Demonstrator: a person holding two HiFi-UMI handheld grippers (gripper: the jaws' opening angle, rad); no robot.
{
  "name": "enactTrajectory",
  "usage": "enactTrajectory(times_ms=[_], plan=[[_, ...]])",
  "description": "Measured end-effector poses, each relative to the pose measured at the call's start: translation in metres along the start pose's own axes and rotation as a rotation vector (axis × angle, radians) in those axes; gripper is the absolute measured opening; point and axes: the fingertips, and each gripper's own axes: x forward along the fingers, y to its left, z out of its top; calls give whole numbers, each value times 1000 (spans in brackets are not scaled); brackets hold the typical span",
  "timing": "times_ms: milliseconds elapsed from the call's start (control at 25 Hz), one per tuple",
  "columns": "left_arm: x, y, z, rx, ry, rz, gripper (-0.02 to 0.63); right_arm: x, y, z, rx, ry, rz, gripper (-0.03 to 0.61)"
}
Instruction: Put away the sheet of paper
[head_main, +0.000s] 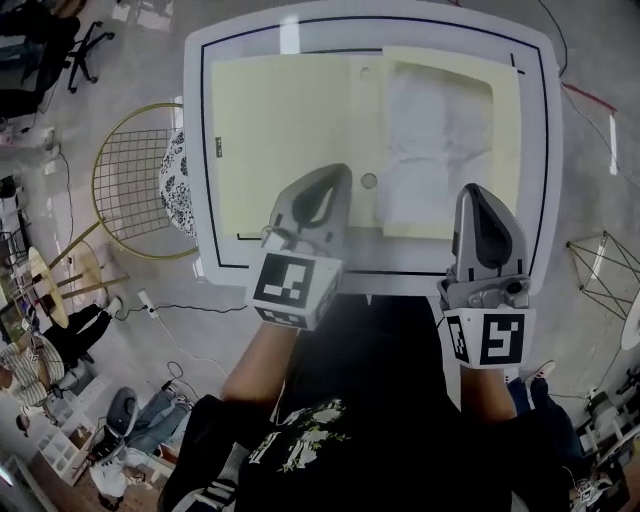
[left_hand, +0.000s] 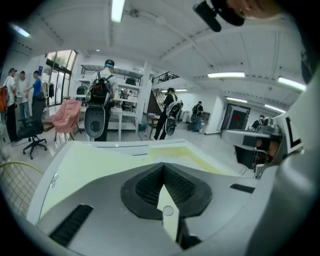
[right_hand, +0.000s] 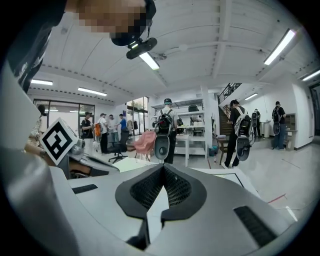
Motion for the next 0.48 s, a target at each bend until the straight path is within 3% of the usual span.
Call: enactTrajectory(times_ms=[240,480], plan=[[-45,7,48,34,-159,49,2,-3,16,34,-43,-60,17,-2],[-90,23,94,74,-334,152,2,-3,26,68,-65,-120,30,-2]])
